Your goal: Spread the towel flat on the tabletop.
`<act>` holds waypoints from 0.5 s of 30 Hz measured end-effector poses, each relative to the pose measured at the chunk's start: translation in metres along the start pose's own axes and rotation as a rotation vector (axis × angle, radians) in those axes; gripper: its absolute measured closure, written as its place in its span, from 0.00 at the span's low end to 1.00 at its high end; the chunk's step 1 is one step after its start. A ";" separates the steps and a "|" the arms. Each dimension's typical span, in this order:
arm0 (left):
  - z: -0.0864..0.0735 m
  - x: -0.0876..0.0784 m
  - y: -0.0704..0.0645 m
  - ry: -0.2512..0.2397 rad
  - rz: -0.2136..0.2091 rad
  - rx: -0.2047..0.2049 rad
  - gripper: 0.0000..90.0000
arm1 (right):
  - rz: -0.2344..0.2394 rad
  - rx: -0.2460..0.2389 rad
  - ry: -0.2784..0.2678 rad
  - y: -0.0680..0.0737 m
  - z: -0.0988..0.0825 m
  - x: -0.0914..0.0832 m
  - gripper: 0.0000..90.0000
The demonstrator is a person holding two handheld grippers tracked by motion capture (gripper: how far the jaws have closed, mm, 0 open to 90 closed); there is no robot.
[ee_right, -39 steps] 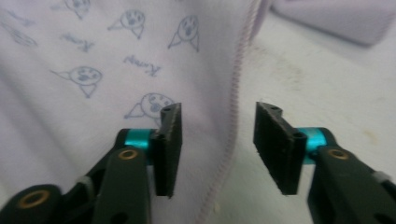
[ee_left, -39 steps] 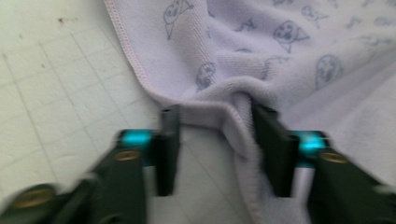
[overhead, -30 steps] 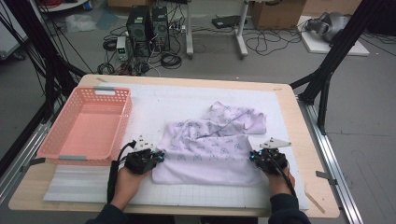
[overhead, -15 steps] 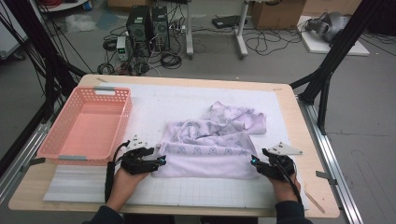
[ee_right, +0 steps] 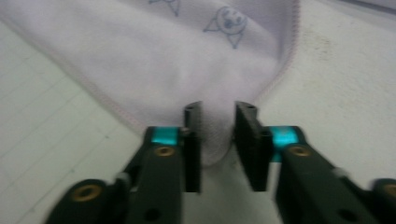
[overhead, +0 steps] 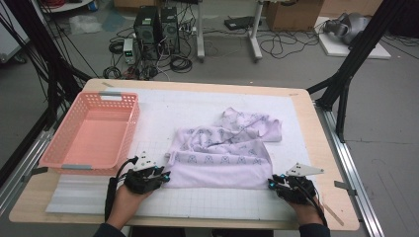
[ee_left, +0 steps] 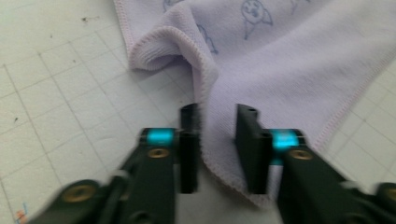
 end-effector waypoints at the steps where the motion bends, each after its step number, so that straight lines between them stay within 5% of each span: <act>1: -0.001 -0.001 -0.001 0.004 -0.006 0.004 0.96 | 0.020 -0.009 0.000 0.000 0.000 0.000 0.95; 15: -0.010 -0.039 -0.013 0.007 -0.138 -0.038 0.98 | 0.067 -0.030 0.014 0.015 -0.013 -0.047 0.96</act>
Point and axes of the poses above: each handheld gripper's, and its own axes: x roughly forward along the jaws, z roughly out of its top, y roughly to its left, the point moved 1 cm from there along x, roughly forward along the jaws, and after that the axes turned 9 degrees about -y, right-handed, at the moved point
